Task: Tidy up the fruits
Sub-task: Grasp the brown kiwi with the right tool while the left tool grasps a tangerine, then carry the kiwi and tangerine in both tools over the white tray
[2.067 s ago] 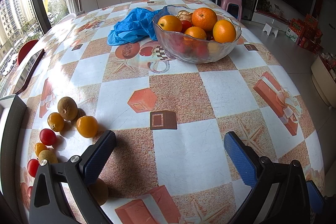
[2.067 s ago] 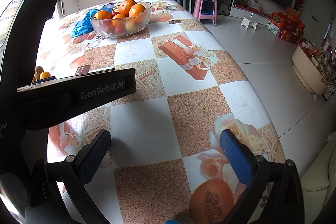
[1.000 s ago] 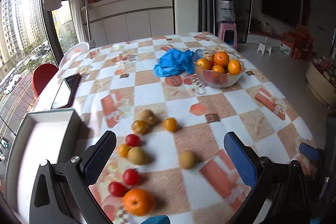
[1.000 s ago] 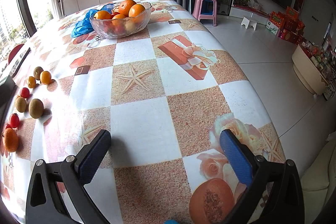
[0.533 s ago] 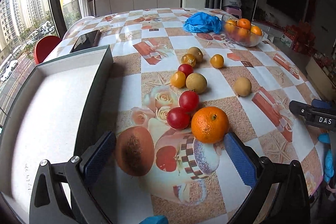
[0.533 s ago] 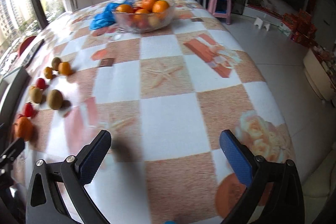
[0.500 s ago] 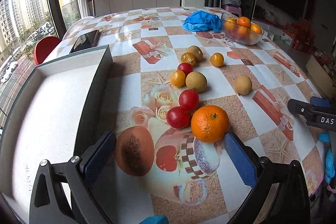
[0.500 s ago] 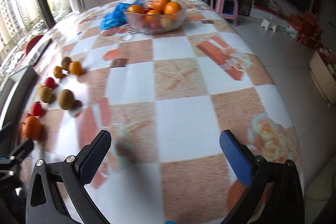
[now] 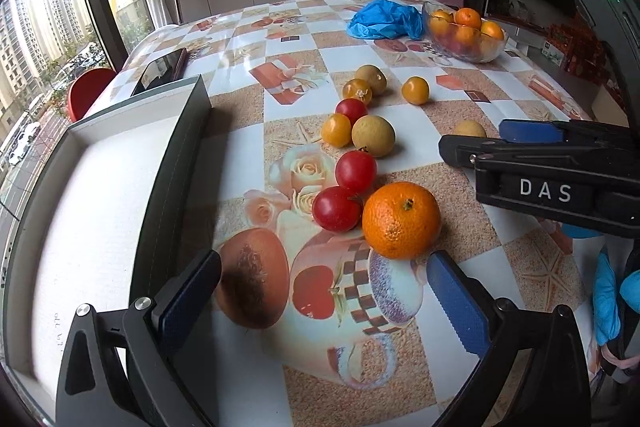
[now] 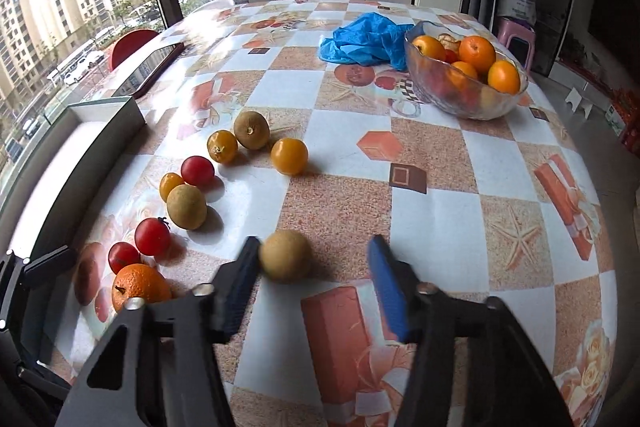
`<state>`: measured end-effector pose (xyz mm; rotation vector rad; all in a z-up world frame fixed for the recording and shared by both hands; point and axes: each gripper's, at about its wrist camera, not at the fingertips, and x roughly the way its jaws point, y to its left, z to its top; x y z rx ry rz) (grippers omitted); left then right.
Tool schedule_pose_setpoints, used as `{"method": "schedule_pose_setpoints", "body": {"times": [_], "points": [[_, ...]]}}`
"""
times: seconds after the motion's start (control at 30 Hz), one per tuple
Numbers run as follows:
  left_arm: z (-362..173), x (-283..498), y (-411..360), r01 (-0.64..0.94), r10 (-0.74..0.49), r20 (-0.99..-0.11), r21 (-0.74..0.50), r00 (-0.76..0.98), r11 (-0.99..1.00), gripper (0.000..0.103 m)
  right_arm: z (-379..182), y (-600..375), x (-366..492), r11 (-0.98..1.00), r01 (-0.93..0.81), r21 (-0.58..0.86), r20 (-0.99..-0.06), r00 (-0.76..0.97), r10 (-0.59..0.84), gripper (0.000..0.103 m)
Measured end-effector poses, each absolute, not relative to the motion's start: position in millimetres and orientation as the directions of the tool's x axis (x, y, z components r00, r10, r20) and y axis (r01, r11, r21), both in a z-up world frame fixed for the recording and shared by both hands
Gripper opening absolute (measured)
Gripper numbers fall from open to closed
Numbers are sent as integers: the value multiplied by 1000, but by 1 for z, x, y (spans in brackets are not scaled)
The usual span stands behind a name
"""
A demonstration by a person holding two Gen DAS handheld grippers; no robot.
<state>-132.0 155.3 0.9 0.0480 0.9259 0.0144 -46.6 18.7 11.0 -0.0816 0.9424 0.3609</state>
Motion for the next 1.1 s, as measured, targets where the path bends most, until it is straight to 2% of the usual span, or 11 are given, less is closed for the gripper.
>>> {"method": "schedule_pose_setpoints", "body": {"times": [0.17,0.27,0.3,0.37,0.43,0.53,0.63,0.67,0.7,0.77,1.1], "points": [[7,-135,154,-32,59,-799,50,598,998,103,12,-27,-57,949,-260,176,-795,531,293,29],[20,-142,150,-30,39,-771,25,635,999,103,12,-45,-69,957,-237,170,-789,549,276,28],[24,-142,147,-27,30,-764,17,644,999,100,12,-48,-71,957,-232,175,-788,549,277,28],[27,-140,141,-22,14,-771,0,637,1000,89,11,-54,-75,956,-225,187,-784,552,283,29],[25,-135,137,-32,7,-784,-17,620,999,88,12,-56,-80,955,-225,195,-779,555,290,28],[19,-128,133,-50,8,-804,-26,595,998,77,11,-56,-83,955,-228,192,-772,565,290,28],[12,-120,134,-87,4,-823,-55,568,995,75,10,-55,-83,955,-229,187,-767,574,287,28],[10,-118,135,-99,6,-828,-60,561,993,63,10,-54,-83,955,-230,185,-765,577,287,28],[10,-117,135,-109,24,-824,-46,566,993,60,9,-54,-84,955,-232,183,-763,580,286,28],[11,-117,135,-97,10,-820,-55,572,994,38,9,-54,-86,956,-234,177,-759,585,284,28],[22,-137,153,-87,-25,-807,-95,590,992,38,12,-56,-94,949,-231,214,-762,568,310,29]]}}
